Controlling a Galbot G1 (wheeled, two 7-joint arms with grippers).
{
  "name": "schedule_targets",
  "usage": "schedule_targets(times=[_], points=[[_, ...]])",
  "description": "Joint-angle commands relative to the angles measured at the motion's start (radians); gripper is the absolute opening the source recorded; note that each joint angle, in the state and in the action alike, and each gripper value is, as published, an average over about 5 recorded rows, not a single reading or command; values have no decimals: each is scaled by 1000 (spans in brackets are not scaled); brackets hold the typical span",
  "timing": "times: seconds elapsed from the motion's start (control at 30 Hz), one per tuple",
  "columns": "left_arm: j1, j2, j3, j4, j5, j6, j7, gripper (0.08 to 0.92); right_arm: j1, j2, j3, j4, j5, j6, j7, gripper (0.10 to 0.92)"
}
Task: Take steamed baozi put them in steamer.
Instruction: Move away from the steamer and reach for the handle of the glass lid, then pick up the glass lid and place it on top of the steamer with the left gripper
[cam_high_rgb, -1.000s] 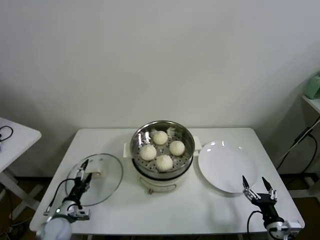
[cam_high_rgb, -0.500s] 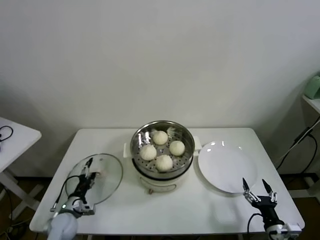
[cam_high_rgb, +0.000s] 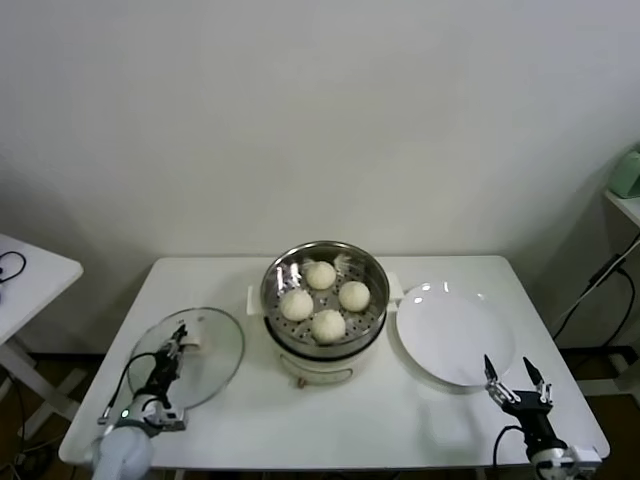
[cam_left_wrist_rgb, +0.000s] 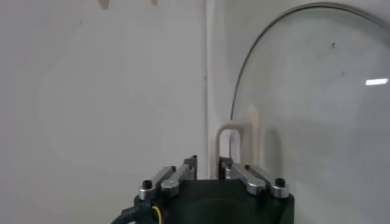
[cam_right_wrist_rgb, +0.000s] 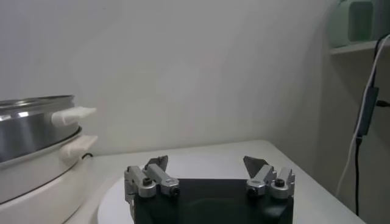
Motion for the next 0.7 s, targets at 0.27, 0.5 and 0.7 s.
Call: schedule_targets(times=[0.27, 0.5, 0.7], points=[[10, 21, -21, -99, 0, 4, -36, 150, 0, -6, -3, -14, -1, 19, 0, 823], [42, 91, -31, -263, -114, 68, 7, 150, -2, -9, -9, -19, -1, 29, -1, 823], [81, 168, -17, -400, -220, 155, 85, 150, -3, -15, -11, -23, -1, 36, -2, 823]])
